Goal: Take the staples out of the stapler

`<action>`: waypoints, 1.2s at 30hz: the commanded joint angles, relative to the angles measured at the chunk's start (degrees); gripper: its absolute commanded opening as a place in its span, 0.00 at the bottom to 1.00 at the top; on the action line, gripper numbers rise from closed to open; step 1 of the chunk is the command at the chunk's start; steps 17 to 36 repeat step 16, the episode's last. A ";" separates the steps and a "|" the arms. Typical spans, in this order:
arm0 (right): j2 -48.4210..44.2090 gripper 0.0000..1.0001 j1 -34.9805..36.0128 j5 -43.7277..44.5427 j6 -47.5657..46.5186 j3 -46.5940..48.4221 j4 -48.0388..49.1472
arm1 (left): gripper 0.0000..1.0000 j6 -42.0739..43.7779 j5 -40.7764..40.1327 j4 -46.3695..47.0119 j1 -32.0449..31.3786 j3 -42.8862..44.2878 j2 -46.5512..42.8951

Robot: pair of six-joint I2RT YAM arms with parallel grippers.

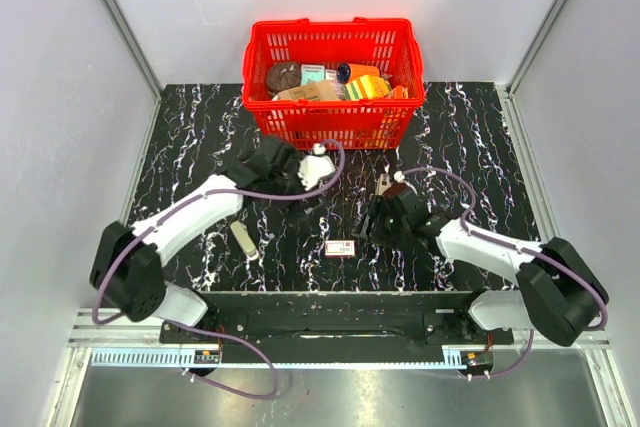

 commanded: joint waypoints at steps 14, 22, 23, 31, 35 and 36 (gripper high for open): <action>-7.36 0.79 -0.29 11.33 -19.29 27.29 -23.35 | 0.99 -6.40 9.86 -13.03 33.34 -0.84 -29.65; -8.85 0.81 -0.29 11.41 -19.46 28.17 -24.05 | 0.99 -7.09 7.68 -12.77 34.57 -2.15 -32.29; -8.85 0.81 -0.29 11.41 -19.46 28.17 -24.05 | 0.99 -7.09 7.68 -12.77 34.57 -2.15 -32.29; -8.85 0.81 -0.29 11.41 -19.46 28.17 -24.05 | 0.99 -7.09 7.68 -12.77 34.57 -2.15 -32.29; -8.85 0.81 -0.29 11.41 -19.46 28.17 -24.05 | 0.99 -7.09 7.68 -12.77 34.57 -2.15 -32.29; -8.85 0.81 -0.29 11.41 -19.46 28.17 -24.05 | 0.99 -7.09 7.68 -12.77 34.57 -2.15 -32.29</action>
